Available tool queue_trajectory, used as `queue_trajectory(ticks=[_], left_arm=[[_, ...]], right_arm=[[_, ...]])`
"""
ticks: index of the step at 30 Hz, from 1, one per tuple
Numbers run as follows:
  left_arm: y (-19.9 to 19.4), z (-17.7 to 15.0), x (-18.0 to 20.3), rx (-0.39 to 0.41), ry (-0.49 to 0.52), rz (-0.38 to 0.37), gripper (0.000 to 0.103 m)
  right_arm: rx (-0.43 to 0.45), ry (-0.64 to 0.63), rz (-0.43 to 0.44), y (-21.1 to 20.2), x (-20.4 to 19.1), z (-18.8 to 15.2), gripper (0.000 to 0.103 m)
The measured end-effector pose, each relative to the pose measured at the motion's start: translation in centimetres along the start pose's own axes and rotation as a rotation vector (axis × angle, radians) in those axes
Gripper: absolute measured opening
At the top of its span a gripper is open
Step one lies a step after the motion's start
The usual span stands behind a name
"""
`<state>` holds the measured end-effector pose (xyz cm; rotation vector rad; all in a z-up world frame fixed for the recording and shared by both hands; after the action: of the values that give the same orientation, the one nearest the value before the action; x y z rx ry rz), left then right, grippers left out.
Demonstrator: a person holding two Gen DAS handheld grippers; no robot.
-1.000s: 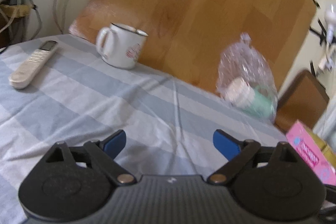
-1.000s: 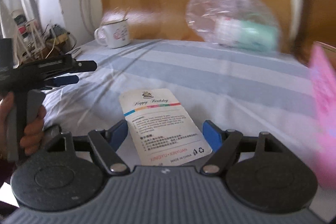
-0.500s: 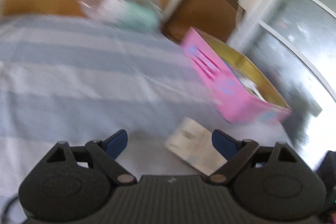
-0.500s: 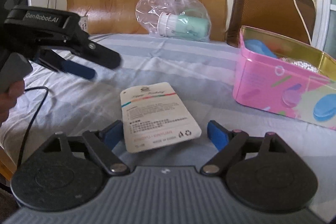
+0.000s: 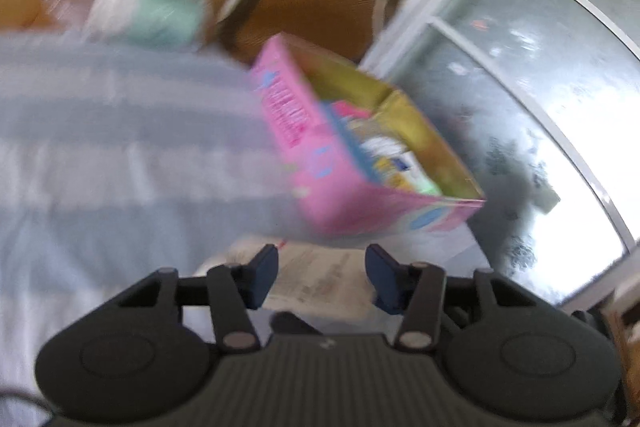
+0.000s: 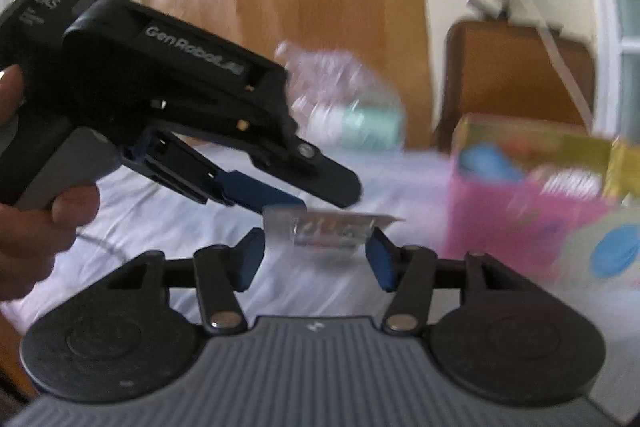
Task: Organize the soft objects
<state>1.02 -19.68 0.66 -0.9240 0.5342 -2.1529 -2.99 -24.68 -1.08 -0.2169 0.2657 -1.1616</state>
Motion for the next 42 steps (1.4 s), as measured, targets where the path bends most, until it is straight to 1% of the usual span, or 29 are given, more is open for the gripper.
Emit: queue_trajectory(ticks=[1, 2, 3, 4, 5, 8, 10, 13, 15, 19, 22, 23, 24, 25, 26, 27, 28, 29, 31, 35, 37, 38, 40, 42], left_arm=[[-0.1, 0.6, 0.9, 0.018, 0.029, 0.003, 0.049], [-0.2, 1.2, 1.8, 0.036, 0.057, 0.003, 0.049], [-0.2, 1.7, 2.7, 0.044, 0.074, -0.004, 0.050], [-0.1, 2.0, 3.5, 0.039, 0.085, -0.023, 0.050], [-0.2, 2.4, 4.3, 0.045, 0.095, -0.032, 0.051], [0.0, 3.5, 6.4, 0.079, 0.152, -0.025, 0.055], [0.0, 4.4, 7.6, 0.097, 0.174, -0.030, 0.055], [-0.4, 5.9, 9.5, 0.128, 0.201, -0.050, 0.055], [-0.5, 7.2, 11.1, 0.147, 0.225, -0.071, 0.058], [0.6, 9.3, 14.2, 0.182, 0.279, -0.123, 0.058], [3.0, 10.2, 15.8, 0.180, 0.294, -0.153, 0.059], [4.2, 10.5, 16.0, 0.180, 0.300, -0.150, 0.062], [5.4, 10.7, 16.0, 0.188, 0.304, -0.134, 0.063], [6.6, 10.9, 15.8, 0.205, 0.306, -0.098, 0.068], [8.0, 11.2, 15.2, 0.218, 0.298, -0.046, 0.069], [9.1, 11.2, 14.4, 0.214, 0.286, 0.000, 0.069], [10.2, 11.1, 13.6, 0.197, 0.269, 0.046, 0.069], [11.1, 10.9, 12.6, 0.176, 0.239, 0.081, 0.069], [12.1, 10.1, 11.2, 0.152, 0.203, 0.095, 0.069], [12.8, 9.0, 9.1, 0.121, 0.185, 0.181, 0.069], [12.6, 8.3, 8.6, 0.121, 0.201, 0.211, 0.070], [12.4, 8.0, 8.4, 0.123, 0.213, 0.227, 0.071], [11.8, 7.5, 8.1, 0.128, 0.236, 0.248, 0.072], [11.0, 7.1, 8.0, 0.134, 0.260, 0.263, 0.072]], right_arm=[[0.023, 0.013, -0.006, -0.2, 0.4, 0.6, 0.058], [0.050, 0.038, -0.007, -0.6, 0.9, 1.3, 0.053], [0.077, 0.062, -0.005, -1.0, 1.4, 1.9, 0.043], [0.096, 0.082, -0.002, -1.4, 1.9, 2.5, 0.041], [0.115, 0.095, -0.007, -1.7, 2.4, 3.0, 0.040], [0.156, 0.083, -0.031, -2.3, 3.3, 4.2, 0.040], [0.180, 0.073, -0.044, -2.4, 3.8, 4.9, 0.040], [0.222, 0.053, -0.060, -3.0, 4.5, 6.1, 0.040], [0.254, 0.028, -0.080, -3.2, 5.1, 7.3, 0.040], [0.306, -0.041, -0.185, -3.5, 7.3, 8.9, 0.040], [0.311, -0.062, -0.297, -3.3, 10.1, 8.8, 0.040], [0.303, -0.069, -0.352, -3.1, 11.4, 8.5, 0.041], [0.290, -0.073, -0.409, -2.6, 12.8, 8.0, 0.041], [0.262, -0.076, -0.476, -2.0, 14.3, 7.4, 0.046], [0.195, -0.070, -0.544, -1.0, 16.1, 6.5, 0.053], [0.121, -0.044, -0.592, -0.4, 17.8, 5.4, 0.053], [0.095, -0.008, -0.612, -0.6, 18.9, 4.7, 0.053], [0.102, 0.030, -0.599, -1.3, 19.5, 4.1, 0.053], [0.129, 0.080, -0.579, -2.7, 19.9, 3.4, 0.055], [0.147, 0.128, -0.596, -4.5, 20.0, 2.4, 0.056], [0.149, 0.121, -0.606, -4.5, 19.6, 2.4, 0.059], [0.142, 0.106, -0.620, -4.4, 19.7, 2.5, 0.062], [0.127, 0.088, -0.664, -4.1, 20.3, 2.4, 0.063], [0.142, 0.107, -0.669, -4.7, 20.2, 2.5, 0.063]])
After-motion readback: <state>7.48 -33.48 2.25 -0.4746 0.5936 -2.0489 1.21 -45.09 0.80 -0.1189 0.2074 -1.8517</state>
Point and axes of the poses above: each gripper's, at about its wrist camera, not at the fingertips, and y roughly the way its jaws point, x to its right, z to its top, the point moved 9 cm from there along y, roughly the way its jaws point, and after that the axes turned 6 degrees about z, right-handed, at the moved point
